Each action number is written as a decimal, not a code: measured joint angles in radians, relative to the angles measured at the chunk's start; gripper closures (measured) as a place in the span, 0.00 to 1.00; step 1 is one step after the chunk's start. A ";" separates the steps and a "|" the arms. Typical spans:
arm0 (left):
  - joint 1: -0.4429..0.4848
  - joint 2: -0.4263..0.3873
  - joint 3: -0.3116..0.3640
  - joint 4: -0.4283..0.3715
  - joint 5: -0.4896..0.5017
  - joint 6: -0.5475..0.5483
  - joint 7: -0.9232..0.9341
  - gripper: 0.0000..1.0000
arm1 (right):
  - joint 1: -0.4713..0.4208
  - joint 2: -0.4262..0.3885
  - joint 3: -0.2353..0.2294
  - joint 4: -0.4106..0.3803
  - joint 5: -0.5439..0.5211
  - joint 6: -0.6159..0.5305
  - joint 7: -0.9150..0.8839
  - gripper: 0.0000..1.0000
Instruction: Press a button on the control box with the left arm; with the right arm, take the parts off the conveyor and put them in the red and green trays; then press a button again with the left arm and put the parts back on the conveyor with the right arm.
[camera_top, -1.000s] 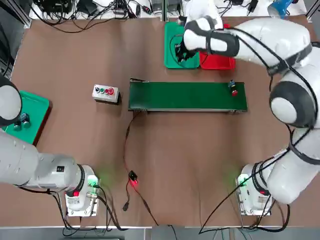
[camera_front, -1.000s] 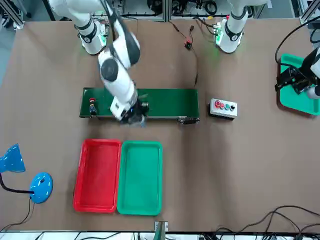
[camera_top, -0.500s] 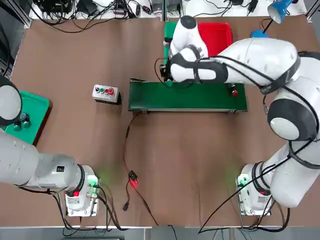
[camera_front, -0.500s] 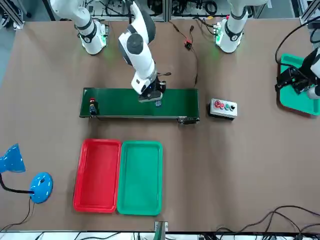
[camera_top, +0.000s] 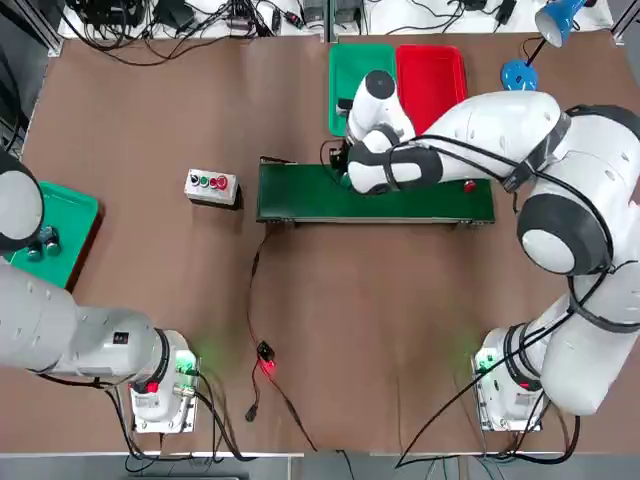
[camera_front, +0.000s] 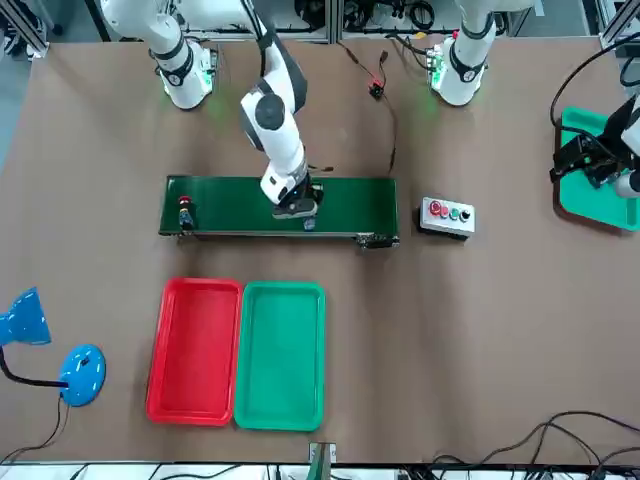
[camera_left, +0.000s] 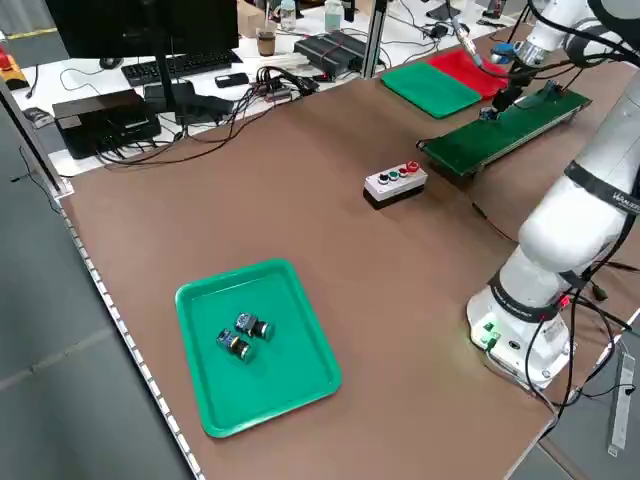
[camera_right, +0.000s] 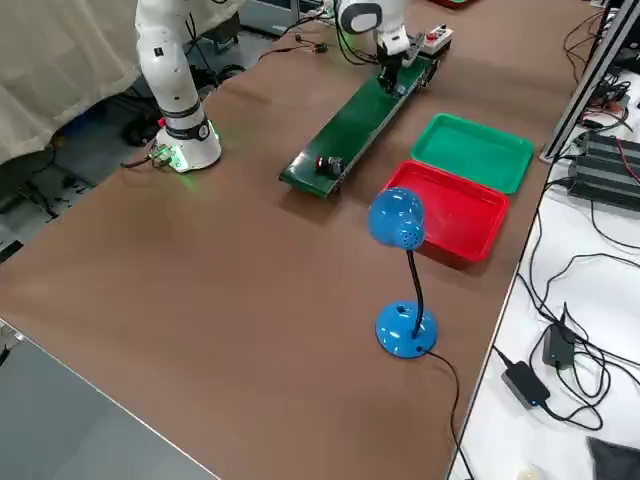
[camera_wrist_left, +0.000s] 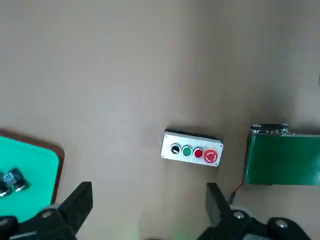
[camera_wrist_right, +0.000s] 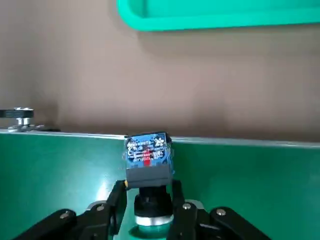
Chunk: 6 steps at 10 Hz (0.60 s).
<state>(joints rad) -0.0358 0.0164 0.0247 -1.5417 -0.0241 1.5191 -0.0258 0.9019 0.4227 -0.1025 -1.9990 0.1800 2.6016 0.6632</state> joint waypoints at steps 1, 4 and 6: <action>0.000 0.000 0.000 0.000 0.000 0.000 0.000 0.00 | 0.000 0.000 -0.001 -0.008 -0.005 0.008 0.000 0.59; 0.000 0.000 0.000 0.000 0.000 0.000 0.000 0.00 | 0.000 0.000 -0.001 -0.016 -0.007 0.018 0.000 0.59; 0.000 0.000 0.000 0.000 0.000 0.000 0.000 0.00 | 0.000 0.000 0.000 -0.017 -0.007 0.019 0.000 0.57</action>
<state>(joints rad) -0.0356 0.0164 0.0248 -1.5417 -0.0241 1.5191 -0.0258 0.9024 0.4225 -0.1026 -2.0162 0.1726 2.6206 0.6632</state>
